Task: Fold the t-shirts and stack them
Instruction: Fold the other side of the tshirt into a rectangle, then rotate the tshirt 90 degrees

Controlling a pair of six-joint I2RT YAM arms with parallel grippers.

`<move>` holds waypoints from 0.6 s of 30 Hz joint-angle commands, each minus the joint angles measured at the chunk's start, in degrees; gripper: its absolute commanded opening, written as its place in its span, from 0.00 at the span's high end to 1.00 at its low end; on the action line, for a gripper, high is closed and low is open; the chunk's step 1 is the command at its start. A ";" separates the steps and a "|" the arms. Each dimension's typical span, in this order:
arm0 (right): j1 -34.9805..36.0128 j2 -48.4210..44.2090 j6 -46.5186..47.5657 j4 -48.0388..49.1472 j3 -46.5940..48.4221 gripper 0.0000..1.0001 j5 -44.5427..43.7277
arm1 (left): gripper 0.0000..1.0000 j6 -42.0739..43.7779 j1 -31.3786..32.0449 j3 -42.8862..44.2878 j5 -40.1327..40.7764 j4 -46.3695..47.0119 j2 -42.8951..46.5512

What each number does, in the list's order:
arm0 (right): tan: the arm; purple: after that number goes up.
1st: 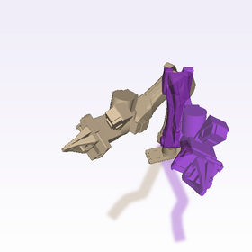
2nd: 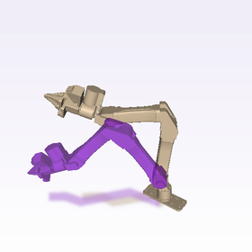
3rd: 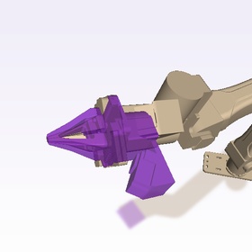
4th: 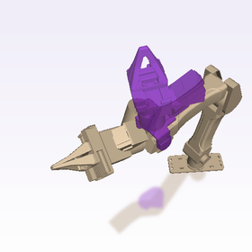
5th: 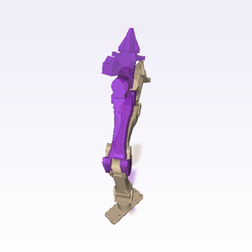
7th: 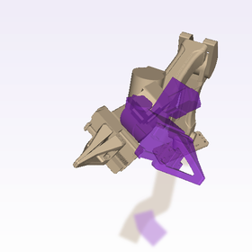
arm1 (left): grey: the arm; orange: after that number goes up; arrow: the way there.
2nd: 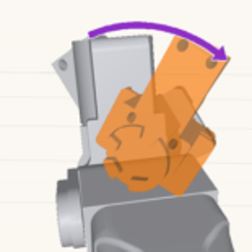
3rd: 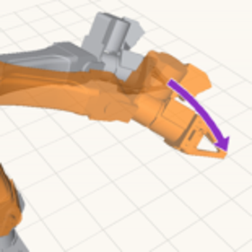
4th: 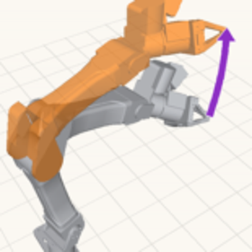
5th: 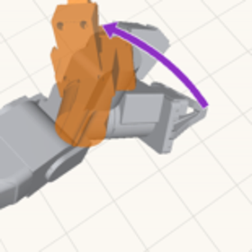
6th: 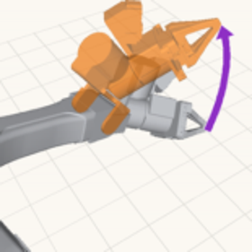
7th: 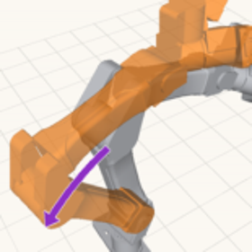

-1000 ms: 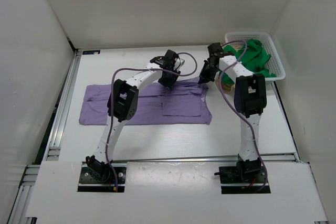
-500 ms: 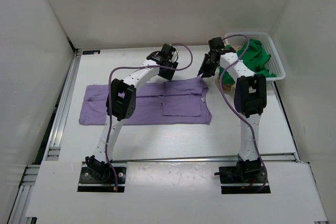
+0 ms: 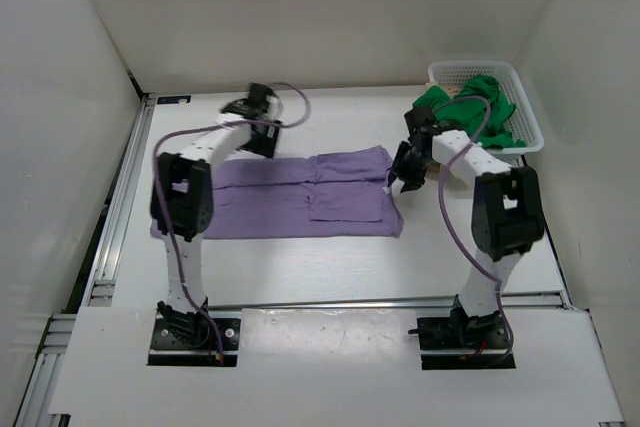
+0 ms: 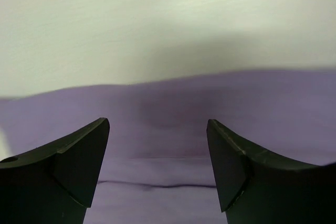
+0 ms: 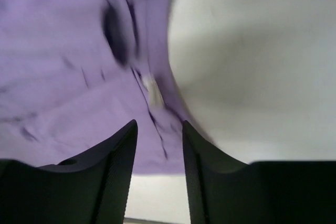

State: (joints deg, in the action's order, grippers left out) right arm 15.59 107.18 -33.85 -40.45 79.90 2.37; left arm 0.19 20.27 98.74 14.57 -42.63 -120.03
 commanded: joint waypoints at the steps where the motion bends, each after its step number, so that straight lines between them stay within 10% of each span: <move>1: 2.51 -9.07 -1.30 -1.74 -6.23 0.52 -5.18 | 0.14 -0.19 -14.18 -2.05 4.67 0.62 7.79; 6: 3.30 -14.62 -4.21 -1.74 -17.92 0.49 -1.41 | 0.10 -0.19 -27.90 -2.06 3.02 0.62 2.35; 18: 3.30 -5.32 -6.76 6.87 -18.02 0.61 1.85 | 0.20 -0.19 -31.16 0.06 2.83 2.28 -6.89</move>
State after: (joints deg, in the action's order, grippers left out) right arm 19.09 99.98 -38.89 -36.16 60.12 3.51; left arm 0.16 -8.95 98.91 17.08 -40.03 -126.26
